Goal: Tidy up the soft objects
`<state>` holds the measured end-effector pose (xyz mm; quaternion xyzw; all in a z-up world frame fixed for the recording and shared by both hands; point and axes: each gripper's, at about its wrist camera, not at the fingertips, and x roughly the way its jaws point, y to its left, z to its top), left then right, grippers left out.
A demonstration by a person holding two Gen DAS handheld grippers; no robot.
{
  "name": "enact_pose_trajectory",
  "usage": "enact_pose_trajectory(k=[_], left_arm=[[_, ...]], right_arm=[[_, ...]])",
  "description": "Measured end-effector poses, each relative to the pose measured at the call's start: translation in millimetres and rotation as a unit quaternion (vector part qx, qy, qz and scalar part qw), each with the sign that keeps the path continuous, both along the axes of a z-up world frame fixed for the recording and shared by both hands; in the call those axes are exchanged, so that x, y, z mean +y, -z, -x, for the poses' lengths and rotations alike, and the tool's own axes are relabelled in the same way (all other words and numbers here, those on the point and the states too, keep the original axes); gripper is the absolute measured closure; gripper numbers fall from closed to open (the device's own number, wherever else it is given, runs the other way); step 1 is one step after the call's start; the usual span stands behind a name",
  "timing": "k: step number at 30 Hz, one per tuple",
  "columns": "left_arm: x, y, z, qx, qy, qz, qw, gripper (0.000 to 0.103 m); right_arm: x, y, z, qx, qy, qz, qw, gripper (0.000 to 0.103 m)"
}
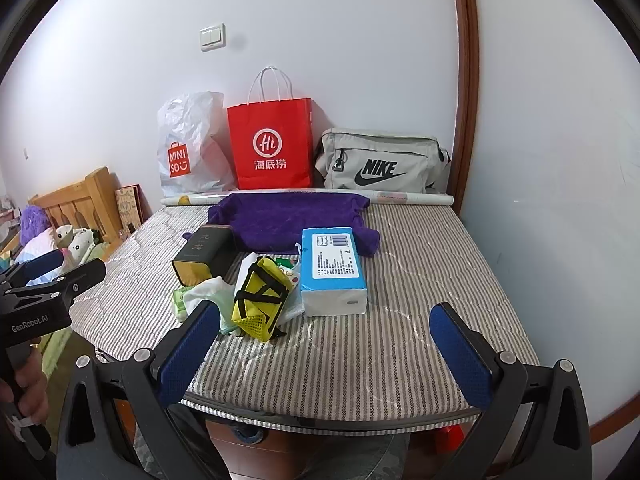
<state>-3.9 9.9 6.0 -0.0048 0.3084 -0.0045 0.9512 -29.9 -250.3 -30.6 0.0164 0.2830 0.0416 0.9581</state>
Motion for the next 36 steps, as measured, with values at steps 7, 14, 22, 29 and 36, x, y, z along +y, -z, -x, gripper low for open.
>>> enact_pose_trajectory(k=[7,14,22,29,36], left_arm=[[-1.0,-1.7,0.7,-0.002,0.001,-0.003,1.0,0.0],[-1.2,-1.2,1.6,-0.002,0.0,-0.003,1.0,0.0],[-2.3,-1.5,4.6,-0.003,-0.001,-0.005,1.0,0.0],[-1.9,-2.3,4.9,-0.003,0.0,-0.006,1.0,0.0],[-2.2,-1.9,4.8,-0.003,-0.001,-0.006,1.0,0.0]], right_arm=[[-0.1,-0.2,0.5,0.0,0.0,-0.002,1.0,0.0],[0.4,0.5,1.5,-0.001,0.0,-0.001,1.0,0.0],[1.1,0.3,2.2,-0.002,0.0,-0.001,1.0,0.0],[2.7,0.3,2.2,-0.003,-0.002,0.0,1.0,0.0],[3.2,0.8,3.0,-0.003,-0.004,0.0,1.0,0.0]])
